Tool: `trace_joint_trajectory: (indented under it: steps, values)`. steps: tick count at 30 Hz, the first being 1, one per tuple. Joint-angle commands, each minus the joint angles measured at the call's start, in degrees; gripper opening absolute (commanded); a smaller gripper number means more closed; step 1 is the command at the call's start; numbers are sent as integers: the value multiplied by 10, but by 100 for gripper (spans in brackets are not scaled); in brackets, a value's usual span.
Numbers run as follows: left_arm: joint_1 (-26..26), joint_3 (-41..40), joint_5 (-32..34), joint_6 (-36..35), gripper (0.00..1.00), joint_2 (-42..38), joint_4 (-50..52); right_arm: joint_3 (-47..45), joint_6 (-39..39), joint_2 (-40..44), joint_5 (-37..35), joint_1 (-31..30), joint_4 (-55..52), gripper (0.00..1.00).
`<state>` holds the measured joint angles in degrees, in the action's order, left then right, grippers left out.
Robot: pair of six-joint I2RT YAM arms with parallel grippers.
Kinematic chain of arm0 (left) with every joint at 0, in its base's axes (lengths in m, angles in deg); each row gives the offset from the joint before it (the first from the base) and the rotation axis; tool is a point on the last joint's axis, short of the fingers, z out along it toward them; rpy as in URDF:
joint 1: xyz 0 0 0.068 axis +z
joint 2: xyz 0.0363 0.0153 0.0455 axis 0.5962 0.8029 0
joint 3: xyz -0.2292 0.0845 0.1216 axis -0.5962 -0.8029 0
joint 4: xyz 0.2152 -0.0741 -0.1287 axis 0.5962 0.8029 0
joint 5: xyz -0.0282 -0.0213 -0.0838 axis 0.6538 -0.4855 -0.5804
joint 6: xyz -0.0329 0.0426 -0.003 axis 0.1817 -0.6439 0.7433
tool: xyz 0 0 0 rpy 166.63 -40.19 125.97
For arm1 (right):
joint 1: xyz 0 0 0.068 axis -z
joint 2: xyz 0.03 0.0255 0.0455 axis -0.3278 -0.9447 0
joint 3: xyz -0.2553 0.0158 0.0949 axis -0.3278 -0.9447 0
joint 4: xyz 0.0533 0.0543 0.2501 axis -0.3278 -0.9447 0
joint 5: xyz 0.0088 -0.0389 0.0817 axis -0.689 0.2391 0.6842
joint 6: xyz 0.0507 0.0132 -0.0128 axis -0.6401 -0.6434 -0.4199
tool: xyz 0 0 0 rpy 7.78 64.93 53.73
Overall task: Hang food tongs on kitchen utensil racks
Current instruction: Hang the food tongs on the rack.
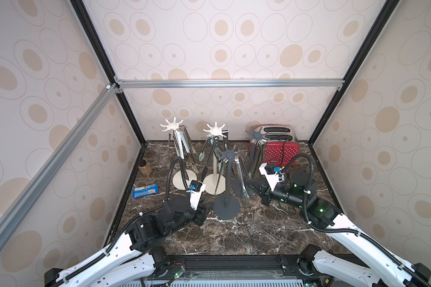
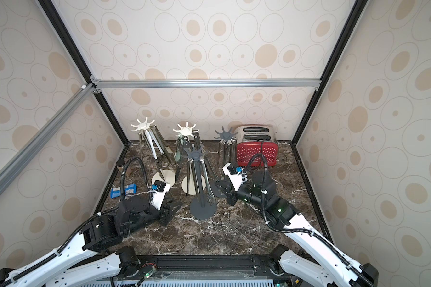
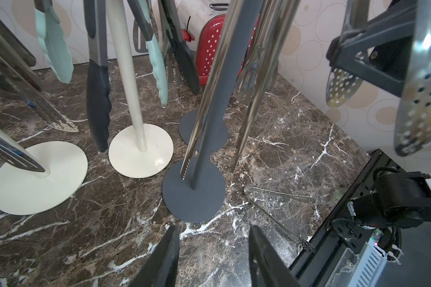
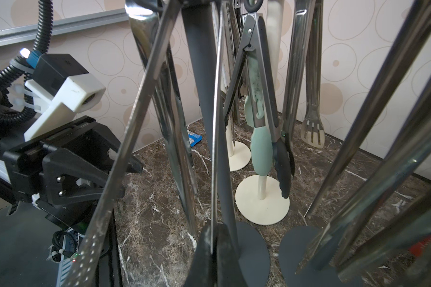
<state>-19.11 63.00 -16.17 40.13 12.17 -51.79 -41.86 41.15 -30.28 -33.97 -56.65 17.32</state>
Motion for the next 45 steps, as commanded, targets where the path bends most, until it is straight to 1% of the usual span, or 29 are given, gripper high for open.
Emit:
trace_joint_trajectory:
  steps: [1, 12, 21, 25, 28, 30, 33, 35, 38, 40, 45]
  values:
    - [3, 7, -1, -10, 46, -3, -6, -21, -5, -11, -12, -6, -28, 1]
    - [3, 5, -1, -11, 48, -4, -6, -26, -7, -24, -23, -6, -24, 12]
    - [3, 6, -4, -11, 49, -6, -3, -26, -9, -25, -26, -7, -21, 13]
    - [3, 12, -15, -10, 55, -2, 1, -27, -10, -26, -29, -7, -23, 16]
    - [3, 26, -32, -8, 57, 10, 12, -28, -10, -23, -39, -7, -29, 23]
    - [3, 41, -45, -6, 57, 26, 25, -30, -11, -19, -49, -6, -32, 34]
    - [1, 72, -65, -3, 53, 57, 52, -32, -11, -10, -69, -7, -40, 42]
    - [-15, 93, -52, -2, 51, 72, 66, -32, -11, -2, -81, -6, -48, 45]
    - [-59, 119, 9, -1, 51, 80, 103, -34, -10, 7, -94, -7, -58, 47]
    - [-70, 130, 29, 6, 50, 80, 110, -35, -10, 11, -99, -6, -63, 49]
    - [-72, 131, 18, 21, 47, 70, 91, -33, -13, 18, -126, -7, -86, 50]
